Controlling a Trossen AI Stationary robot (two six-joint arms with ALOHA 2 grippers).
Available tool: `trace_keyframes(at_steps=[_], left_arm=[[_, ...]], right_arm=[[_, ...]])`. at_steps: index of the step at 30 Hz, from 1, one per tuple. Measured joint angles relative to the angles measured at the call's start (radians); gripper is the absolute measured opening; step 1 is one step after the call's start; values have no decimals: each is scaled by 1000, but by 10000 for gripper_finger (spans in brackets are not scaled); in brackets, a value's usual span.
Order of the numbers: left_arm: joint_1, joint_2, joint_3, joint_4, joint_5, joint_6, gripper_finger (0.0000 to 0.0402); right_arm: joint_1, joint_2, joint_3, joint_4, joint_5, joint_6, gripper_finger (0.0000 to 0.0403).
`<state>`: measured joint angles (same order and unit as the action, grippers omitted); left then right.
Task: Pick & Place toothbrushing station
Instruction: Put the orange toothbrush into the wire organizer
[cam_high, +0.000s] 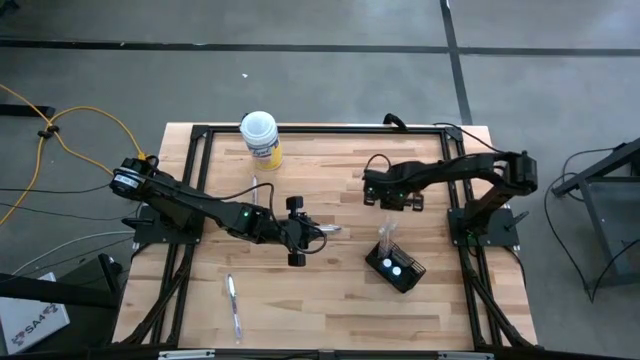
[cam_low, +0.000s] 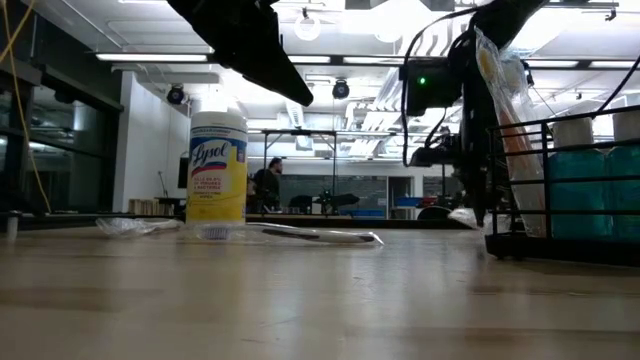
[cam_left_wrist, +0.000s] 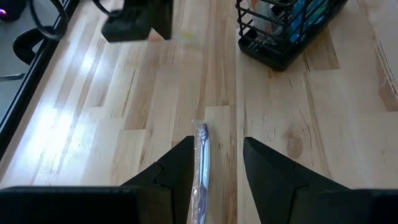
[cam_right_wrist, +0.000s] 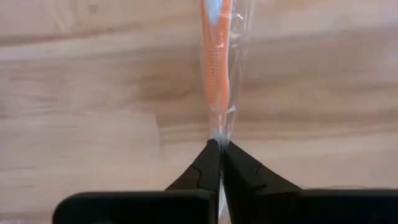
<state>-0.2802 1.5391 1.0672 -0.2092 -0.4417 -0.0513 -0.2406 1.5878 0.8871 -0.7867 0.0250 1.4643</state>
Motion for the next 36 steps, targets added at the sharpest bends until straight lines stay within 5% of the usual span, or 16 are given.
trace_keyframes(at_steps=[12,25,36], left_arm=[[0,0,0,0,0,-6,131],[0,0,0,0,1,-31,131],[2,0,0,50,1,-56,131]], right_arm=[[-13,-193,0,-96,285,-373,3],[76,-339,0,-159,672,-1065,3],[178,-509,0,-170,817,-1264,3]])
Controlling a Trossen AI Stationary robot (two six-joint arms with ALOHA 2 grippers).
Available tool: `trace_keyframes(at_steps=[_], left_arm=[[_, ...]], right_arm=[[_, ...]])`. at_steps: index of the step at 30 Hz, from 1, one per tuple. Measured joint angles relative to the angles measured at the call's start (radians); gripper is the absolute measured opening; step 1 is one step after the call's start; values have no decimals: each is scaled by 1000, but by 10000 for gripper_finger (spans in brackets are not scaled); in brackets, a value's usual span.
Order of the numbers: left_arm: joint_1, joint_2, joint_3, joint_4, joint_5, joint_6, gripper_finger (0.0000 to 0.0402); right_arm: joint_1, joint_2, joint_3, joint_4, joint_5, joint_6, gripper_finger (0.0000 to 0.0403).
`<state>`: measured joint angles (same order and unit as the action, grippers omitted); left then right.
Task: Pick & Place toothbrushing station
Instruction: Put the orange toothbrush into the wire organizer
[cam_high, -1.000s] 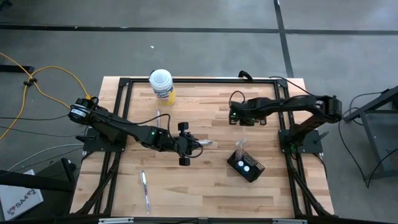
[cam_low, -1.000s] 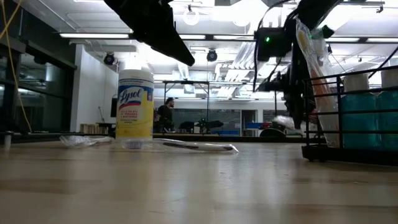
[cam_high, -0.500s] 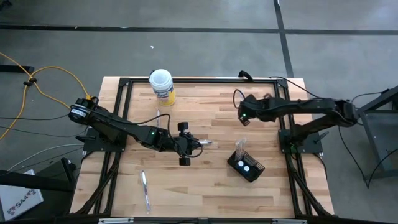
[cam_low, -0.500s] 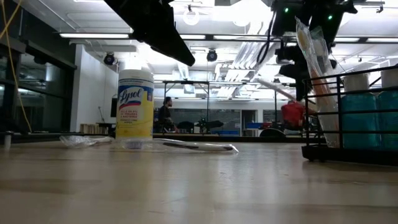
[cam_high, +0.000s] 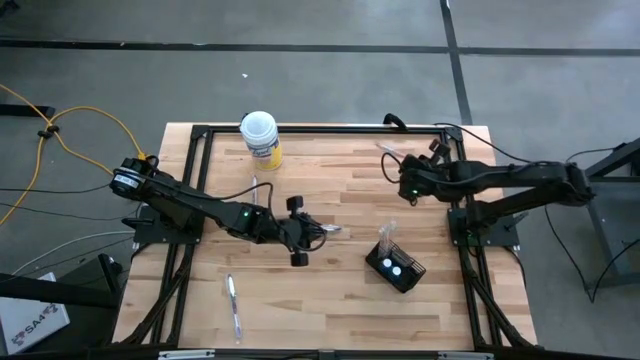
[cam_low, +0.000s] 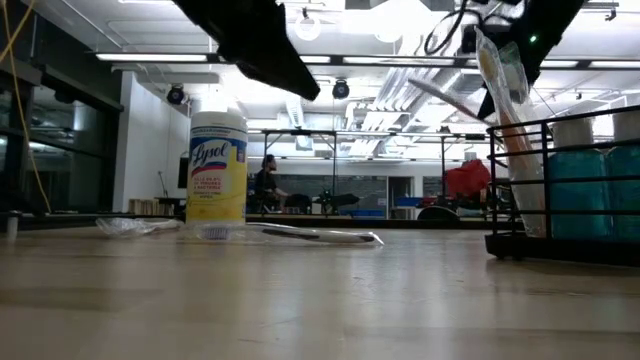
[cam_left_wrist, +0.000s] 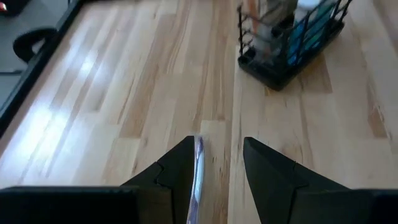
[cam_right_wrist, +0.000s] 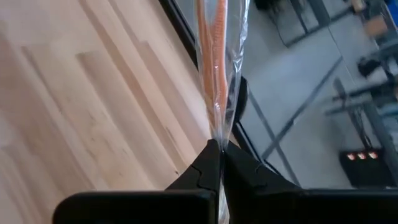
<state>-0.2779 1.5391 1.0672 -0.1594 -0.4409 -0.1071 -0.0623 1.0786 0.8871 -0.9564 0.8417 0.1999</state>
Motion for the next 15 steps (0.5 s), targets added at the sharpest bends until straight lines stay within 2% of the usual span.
trace_keyframes(at_steps=[4,8,15], left_arm=[[0,0,0,80,20,40,131],[4,0,0,152,73,88,131],[5,0,0,172,73,82,131]], right_arm=[[66,-55,0,1,-4,-21,3],[131,-100,9,1,-56,-14,3],[212,-113,87,-66,-143,12,3]])
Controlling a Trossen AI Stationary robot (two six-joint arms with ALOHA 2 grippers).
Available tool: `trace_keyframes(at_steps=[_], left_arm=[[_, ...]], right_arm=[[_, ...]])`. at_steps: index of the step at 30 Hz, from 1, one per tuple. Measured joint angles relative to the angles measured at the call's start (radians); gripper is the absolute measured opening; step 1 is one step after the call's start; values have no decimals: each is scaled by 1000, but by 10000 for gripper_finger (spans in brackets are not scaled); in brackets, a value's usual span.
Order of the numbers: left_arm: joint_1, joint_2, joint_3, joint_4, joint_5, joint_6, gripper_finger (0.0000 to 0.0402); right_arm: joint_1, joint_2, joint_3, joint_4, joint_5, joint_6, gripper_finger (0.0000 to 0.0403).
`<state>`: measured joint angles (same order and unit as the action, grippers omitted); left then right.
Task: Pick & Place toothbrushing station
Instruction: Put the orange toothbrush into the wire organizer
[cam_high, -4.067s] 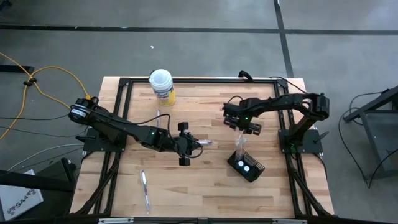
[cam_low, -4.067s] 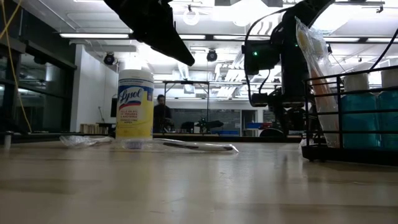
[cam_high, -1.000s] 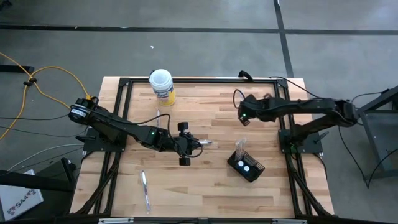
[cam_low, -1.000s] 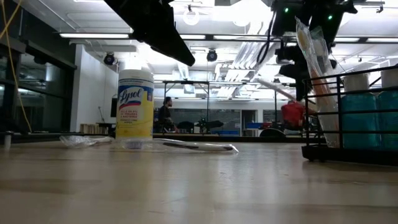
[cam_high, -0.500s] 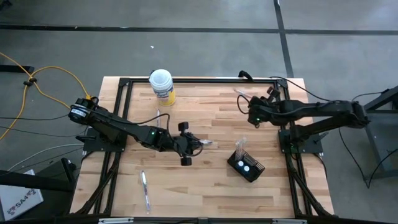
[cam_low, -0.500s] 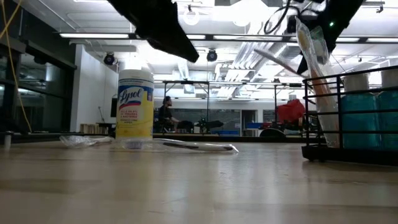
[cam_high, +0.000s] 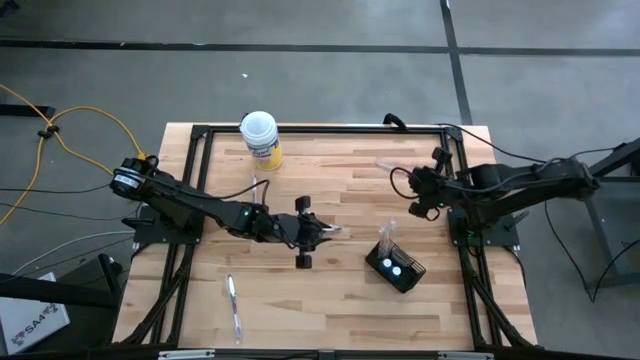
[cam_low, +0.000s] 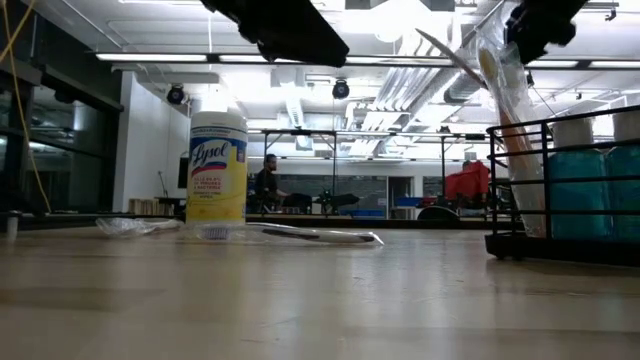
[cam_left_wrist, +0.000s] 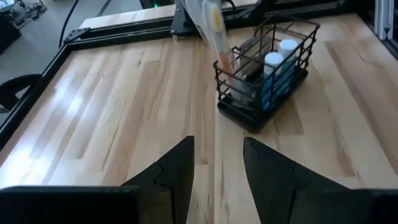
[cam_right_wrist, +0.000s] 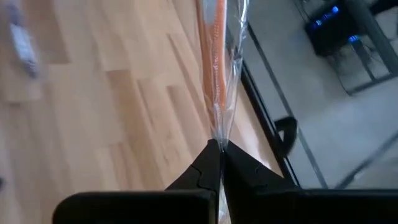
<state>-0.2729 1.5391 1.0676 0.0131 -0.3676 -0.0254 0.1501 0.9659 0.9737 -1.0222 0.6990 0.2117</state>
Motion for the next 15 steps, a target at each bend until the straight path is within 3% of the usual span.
trace_keyframes(at_steps=[8,15], left_arm=[[0,0,49,12,4,-19,131],[0,0,168,-61,96,-51,131]], right_arm=[[127,82,122,-14,-29,-48,3],[258,227,230,-59,-8,-52,3]])
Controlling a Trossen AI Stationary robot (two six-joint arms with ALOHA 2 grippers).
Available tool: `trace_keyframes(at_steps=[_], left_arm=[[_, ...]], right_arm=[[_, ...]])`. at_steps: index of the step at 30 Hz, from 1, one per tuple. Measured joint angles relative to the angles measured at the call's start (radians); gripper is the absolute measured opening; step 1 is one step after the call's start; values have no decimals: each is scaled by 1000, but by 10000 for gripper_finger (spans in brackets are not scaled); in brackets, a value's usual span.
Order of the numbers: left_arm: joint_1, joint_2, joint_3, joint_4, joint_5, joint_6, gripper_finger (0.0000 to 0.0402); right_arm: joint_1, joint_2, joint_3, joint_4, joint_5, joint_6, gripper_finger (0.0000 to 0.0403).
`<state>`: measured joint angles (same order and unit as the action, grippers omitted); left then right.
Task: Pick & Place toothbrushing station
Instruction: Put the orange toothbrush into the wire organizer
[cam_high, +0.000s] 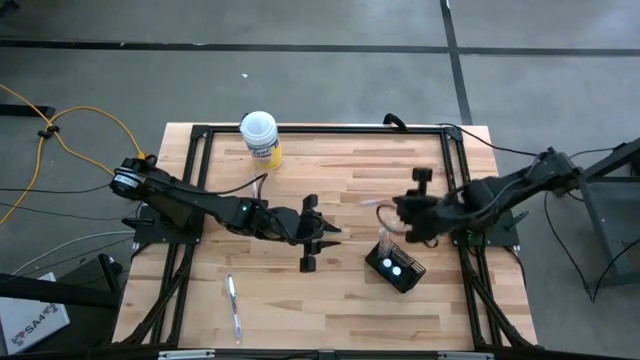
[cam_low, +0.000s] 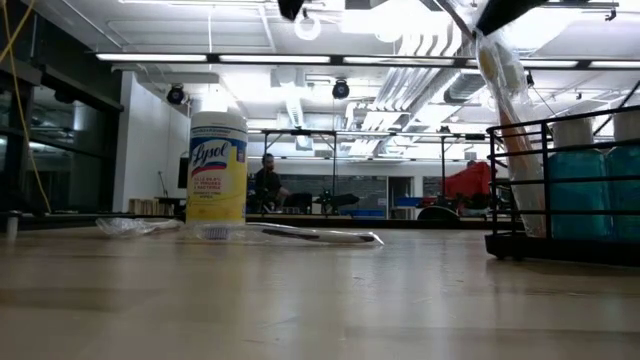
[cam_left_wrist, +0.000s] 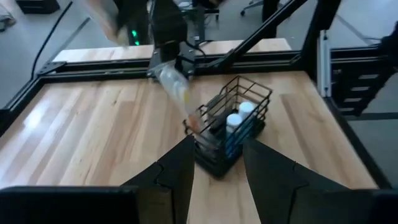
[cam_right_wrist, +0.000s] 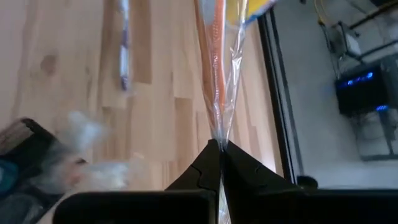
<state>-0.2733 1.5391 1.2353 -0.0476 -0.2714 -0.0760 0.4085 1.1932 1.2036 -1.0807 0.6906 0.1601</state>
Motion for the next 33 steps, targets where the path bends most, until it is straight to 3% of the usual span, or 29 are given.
trace_keyframes(at_steps=[11,18,29,33], left_arm=[[0,0,45,-10,2,-8,131],[-2,0,45,78,78,-32,131],[-48,0,45,274,54,128,131],[-58,0,45,321,-1,172,131]], right_arm=[[149,186,136,-66,44,130,3],[200,250,204,-64,63,191,3],[219,267,305,-52,151,179,3],[219,267,312,-36,156,170,3]])
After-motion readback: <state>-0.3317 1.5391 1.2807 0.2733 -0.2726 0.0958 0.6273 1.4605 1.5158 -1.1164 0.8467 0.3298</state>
